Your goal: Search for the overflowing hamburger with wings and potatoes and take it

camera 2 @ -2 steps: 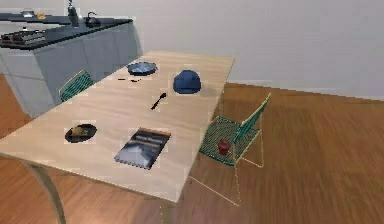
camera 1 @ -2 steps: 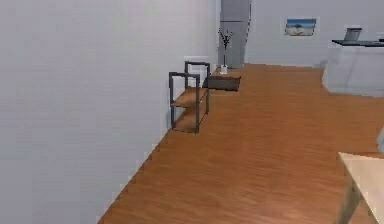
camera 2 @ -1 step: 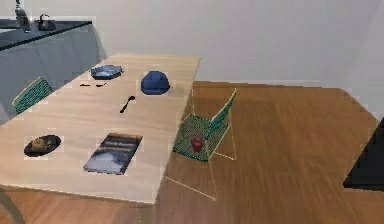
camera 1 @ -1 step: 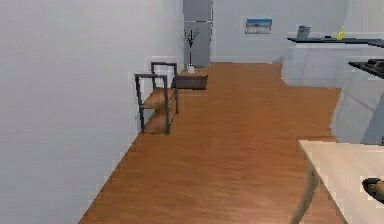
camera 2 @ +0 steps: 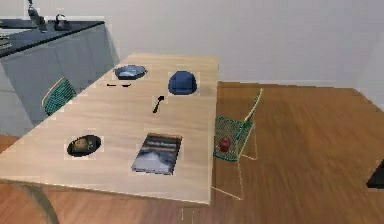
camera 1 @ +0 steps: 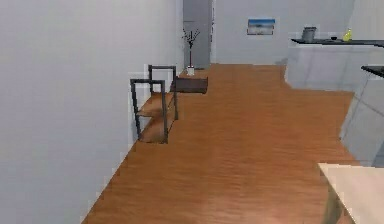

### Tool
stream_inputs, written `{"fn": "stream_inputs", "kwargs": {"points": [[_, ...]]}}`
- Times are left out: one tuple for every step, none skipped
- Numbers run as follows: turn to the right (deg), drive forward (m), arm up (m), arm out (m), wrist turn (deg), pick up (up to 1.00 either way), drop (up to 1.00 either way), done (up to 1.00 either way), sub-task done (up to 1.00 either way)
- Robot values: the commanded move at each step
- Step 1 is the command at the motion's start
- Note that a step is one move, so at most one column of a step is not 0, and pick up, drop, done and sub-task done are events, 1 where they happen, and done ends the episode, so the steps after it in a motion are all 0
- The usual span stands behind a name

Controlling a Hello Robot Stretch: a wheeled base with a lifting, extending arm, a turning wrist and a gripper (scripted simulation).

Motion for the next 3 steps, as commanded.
{"fn": "stream_inputs", "kwargs": {"points": [[-27.0,0.0,0.0,0.0,0.0,0.0,0.0,0.0,0.0],[45.0,0.0,0.0,0.0,0.0,0.0,0.0,0.0,0.0],[0.0,0.8,0.0,0.0,0.0,0.0,0.0,0.0,0.0]]}}
